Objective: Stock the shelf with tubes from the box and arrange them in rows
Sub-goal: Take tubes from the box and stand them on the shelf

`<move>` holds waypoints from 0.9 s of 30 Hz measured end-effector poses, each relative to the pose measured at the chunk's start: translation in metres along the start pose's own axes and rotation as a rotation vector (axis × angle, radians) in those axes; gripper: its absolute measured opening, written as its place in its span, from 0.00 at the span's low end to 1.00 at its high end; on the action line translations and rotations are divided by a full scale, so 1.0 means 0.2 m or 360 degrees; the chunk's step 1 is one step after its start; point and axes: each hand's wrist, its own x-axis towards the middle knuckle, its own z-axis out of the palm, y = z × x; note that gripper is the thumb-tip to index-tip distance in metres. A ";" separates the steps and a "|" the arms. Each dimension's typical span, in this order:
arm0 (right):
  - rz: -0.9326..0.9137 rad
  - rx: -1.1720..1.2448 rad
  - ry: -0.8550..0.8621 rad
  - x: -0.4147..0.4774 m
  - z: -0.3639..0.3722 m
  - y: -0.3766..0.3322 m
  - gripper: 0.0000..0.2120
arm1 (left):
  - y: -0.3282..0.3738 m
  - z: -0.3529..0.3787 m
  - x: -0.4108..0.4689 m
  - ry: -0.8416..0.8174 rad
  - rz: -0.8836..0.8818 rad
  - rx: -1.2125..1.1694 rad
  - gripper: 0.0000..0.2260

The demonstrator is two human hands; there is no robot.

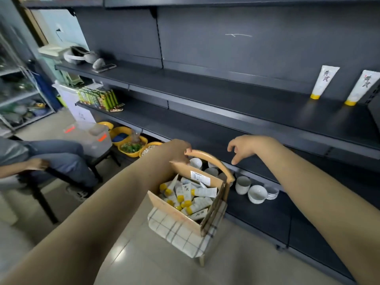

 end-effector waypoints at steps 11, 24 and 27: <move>-0.0004 0.0045 -0.0315 0.30 0.29 -0.38 0.28 | -0.51 0.23 0.01 -0.0191 -0.0008 -0.0005 0.24; 0.0013 0.0463 -0.0238 0.87 0.60 -0.22 0.28 | -0.68 0.52 0.51 -0.0292 -0.0185 -0.0115 0.23; 0.0031 0.0531 -0.0296 0.97 0.72 -0.19 0.25 | -0.74 0.66 0.59 -0.0323 -0.0211 -0.0162 0.22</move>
